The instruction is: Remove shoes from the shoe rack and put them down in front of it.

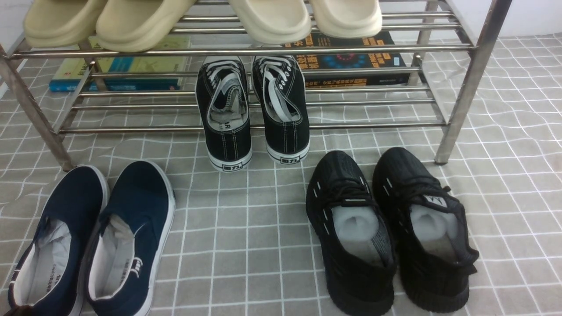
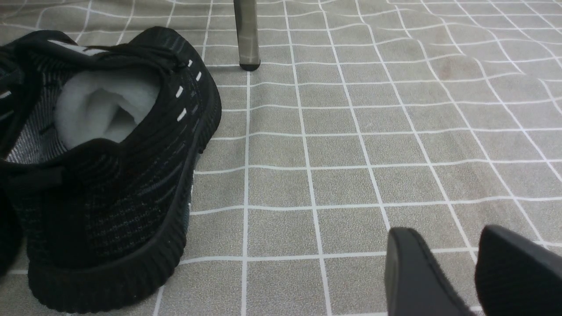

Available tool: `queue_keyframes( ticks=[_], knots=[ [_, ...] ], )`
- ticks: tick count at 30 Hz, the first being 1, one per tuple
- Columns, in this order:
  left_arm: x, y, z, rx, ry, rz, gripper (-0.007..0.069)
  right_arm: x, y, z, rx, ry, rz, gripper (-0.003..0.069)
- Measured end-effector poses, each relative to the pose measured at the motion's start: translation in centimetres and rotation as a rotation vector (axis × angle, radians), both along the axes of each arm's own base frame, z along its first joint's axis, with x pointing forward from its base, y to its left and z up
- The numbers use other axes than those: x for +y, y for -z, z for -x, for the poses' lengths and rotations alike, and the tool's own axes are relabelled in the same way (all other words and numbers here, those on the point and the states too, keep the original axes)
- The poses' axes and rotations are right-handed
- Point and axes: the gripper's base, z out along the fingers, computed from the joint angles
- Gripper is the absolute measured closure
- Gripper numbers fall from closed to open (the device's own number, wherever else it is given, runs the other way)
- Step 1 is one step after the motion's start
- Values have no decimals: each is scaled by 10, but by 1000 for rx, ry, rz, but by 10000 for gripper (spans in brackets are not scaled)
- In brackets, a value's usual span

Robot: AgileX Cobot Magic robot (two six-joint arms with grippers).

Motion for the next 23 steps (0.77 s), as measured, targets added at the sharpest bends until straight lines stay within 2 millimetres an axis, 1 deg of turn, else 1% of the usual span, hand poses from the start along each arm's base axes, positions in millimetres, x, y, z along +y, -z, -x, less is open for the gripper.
queue_keyframes(
  ticks=[23],
  knots=[
    [0, 0, 0, 1, 0, -2, 554, 0, 0, 0, 0, 0, 0, 420]
  ],
)
